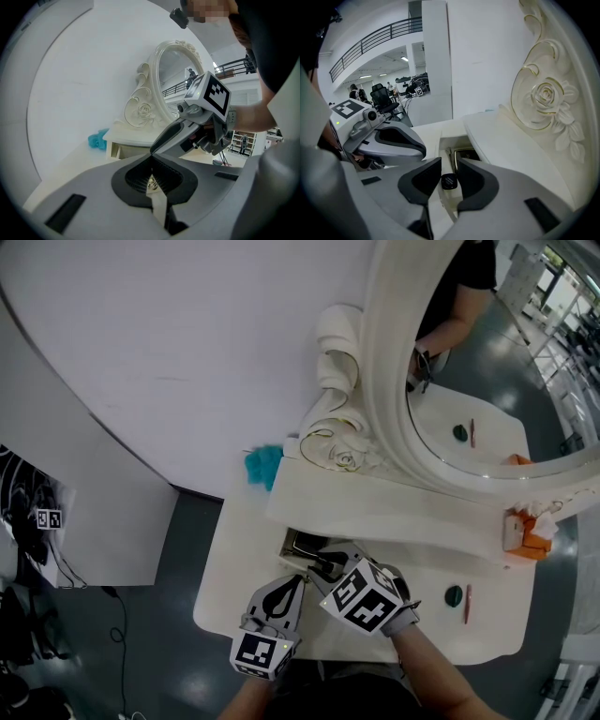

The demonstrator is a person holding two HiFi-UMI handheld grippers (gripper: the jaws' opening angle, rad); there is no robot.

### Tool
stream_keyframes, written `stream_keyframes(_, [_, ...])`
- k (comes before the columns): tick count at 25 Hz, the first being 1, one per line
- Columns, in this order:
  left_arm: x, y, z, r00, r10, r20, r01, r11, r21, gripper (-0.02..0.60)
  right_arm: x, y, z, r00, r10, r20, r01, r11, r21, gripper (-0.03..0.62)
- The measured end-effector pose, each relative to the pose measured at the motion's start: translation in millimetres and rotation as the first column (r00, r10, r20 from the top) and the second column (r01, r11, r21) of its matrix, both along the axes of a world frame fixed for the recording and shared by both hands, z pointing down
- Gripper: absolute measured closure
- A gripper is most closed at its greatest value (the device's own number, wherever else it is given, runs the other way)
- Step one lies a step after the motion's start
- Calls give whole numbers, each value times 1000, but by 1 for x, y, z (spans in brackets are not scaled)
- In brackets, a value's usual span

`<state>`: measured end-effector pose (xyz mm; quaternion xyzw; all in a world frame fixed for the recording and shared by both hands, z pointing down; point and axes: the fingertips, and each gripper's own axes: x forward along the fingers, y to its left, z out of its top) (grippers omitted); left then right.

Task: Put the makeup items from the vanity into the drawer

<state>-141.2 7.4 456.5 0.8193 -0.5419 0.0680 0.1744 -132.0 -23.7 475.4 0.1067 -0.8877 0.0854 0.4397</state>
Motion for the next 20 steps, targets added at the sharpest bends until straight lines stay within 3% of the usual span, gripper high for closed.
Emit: stream_keyframes(20, [13, 3, -4, 999, 40, -4, -40, 999, 11, 568, 21, 3, -2, 999, 46, -24, -45, 999, 21, 485])
